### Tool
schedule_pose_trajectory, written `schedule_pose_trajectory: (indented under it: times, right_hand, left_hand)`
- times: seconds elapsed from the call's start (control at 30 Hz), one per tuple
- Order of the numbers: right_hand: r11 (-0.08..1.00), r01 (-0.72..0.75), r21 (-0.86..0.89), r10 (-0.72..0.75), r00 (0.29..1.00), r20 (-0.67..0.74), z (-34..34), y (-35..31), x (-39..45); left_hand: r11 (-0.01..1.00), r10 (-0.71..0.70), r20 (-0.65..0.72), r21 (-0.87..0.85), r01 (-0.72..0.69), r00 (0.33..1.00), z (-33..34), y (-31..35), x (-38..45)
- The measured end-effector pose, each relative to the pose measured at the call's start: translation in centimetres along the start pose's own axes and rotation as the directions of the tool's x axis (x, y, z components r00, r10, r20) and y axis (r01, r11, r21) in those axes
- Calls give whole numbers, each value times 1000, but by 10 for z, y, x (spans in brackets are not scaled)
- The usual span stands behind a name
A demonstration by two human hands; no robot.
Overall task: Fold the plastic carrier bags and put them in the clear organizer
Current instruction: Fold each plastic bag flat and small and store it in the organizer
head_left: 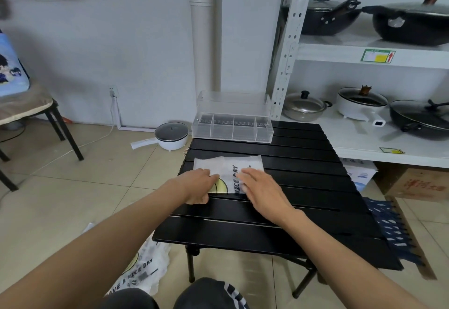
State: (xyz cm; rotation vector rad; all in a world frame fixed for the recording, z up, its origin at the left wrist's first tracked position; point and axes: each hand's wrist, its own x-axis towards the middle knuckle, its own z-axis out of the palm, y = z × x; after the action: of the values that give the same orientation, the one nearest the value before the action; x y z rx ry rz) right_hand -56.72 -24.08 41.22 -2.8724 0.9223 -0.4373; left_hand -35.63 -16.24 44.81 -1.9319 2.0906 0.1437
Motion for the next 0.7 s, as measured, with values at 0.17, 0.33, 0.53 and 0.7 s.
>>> schedule_pose_trajectory:
  times: [0.17,0.33,0.53,0.7]
  right_hand:
    - [1000,14,25,-16,992,124,4,1,-7]
    - [986,-119,-114,109,991,-83,4,14,-13]
    - [968,-64,-243,11,977,-213,-2,-5,-18]
    - [969,201,-147,-222,964,-146,2,-27,-21]
  left_hand:
    - [1000,0,-54,11,1,999,7,1,4]
    - [997,14,-91,-75,-21,996,8,-8,-9]
    - [996,50,-403,88,-15,914,14,12,-17]
    - [979,55,-389,204,28,920,25,27,-18]
